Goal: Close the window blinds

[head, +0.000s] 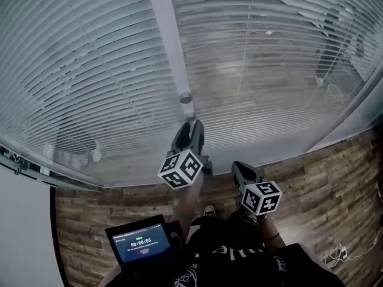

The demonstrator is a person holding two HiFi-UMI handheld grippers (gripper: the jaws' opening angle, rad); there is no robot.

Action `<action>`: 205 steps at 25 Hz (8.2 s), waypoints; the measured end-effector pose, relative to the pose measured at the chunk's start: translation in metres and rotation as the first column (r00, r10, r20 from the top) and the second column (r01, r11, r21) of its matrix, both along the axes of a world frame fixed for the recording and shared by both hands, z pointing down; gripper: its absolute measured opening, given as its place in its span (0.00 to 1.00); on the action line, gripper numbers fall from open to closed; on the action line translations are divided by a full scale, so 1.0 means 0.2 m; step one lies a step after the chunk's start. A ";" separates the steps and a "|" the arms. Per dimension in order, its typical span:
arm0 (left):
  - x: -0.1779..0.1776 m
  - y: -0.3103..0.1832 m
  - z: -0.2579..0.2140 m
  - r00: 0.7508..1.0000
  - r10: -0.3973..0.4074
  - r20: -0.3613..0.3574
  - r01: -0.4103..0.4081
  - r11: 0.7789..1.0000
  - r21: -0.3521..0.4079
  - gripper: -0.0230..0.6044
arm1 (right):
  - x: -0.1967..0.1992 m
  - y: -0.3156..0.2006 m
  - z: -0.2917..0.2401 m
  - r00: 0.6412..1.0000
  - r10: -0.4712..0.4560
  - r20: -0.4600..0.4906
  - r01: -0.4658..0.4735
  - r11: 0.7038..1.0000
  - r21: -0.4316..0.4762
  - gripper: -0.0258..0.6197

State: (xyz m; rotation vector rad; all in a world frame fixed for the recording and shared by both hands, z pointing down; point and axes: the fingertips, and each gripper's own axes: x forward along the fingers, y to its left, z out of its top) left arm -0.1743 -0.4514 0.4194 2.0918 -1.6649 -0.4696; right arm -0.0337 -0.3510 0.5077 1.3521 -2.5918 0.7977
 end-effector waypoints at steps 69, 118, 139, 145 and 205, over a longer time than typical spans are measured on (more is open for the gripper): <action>0.00 -0.12 -0.14 0.893 -0.135 -0.429 0.178 0.982 0.062 0.24 | 0.24 -0.45 0.16 0.951 -0.309 -0.007 0.307 0.947 -0.099 0.07; -0.04 -0.17 -0.09 0.481 -0.142 0.865 0.228 0.973 0.033 0.24 | 0.38 -0.41 0.25 0.960 -0.279 -0.034 0.271 0.952 -0.145 0.07; 0.09 0.01 -0.06 0.613 -0.054 0.788 0.055 0.998 0.026 0.27 | 0.47 -0.07 0.23 0.987 -0.153 -0.050 0.145 0.980 -0.135 0.07; 0.12 0.63 0.17 0.798 0.073 0.599 -0.039 0.997 -0.069 0.23 | 0.33 0.43 0.23 0.996 -0.086 -0.025 0.083 0.990 -0.117 0.07; 0.38 4.28 0.55 0.841 0.475 0.258 -0.451 0.880 -0.150 0.13 | -0.04 3.84 0.07 0.994 0.107 -0.001 -0.107 0.994 0.030 0.07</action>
